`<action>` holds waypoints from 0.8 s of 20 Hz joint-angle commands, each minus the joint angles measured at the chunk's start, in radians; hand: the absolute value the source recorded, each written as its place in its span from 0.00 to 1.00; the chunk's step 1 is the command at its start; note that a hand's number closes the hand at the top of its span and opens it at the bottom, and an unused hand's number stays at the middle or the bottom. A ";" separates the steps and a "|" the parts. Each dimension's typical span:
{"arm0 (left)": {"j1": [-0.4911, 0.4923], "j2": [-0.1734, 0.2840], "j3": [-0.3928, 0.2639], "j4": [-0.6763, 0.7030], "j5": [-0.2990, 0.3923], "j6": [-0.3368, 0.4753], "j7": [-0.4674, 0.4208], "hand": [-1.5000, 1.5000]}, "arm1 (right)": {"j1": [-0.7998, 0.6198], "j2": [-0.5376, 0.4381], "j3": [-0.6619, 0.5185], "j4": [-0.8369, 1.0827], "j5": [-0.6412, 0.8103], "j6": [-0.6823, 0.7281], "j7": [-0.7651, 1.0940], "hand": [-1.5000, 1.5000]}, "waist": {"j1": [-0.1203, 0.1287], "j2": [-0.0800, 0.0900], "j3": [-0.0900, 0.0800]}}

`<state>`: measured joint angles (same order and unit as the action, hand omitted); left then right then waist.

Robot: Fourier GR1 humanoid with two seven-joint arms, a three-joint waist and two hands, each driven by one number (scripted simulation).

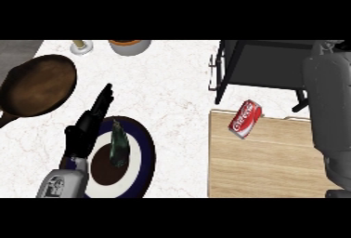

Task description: Pick the bell pepper from the tray and place it in the tiered shelf

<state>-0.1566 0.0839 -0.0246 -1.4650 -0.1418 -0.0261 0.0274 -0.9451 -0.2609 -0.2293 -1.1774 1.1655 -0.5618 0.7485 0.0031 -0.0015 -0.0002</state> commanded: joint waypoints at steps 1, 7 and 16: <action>0.021 0.022 0.018 0.002 0.008 -0.018 -0.020 0.50 | 0.012 -0.023 -0.016 -0.078 -0.111 0.038 -0.043 0.00 | -0.001 0.000 0.000; -0.045 -0.026 0.007 0.070 -0.021 0.029 -0.030 0.50 | 0.022 -0.047 -0.022 -0.199 -0.189 0.095 -0.034 0.00 | -0.008 0.000 0.000; -0.021 0.004 0.036 0.039 0.001 0.011 -0.005 0.50 | -0.009 -0.132 -0.181 -0.427 -0.206 0.081 0.155 0.00 | -0.022 -0.006 0.000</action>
<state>-0.1681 0.0813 -0.0089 -1.4332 -0.1505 -0.0173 0.0086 -0.9767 -0.3338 -0.3460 -1.4950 0.9811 -0.5275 0.8292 -0.0091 -0.0049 -0.0006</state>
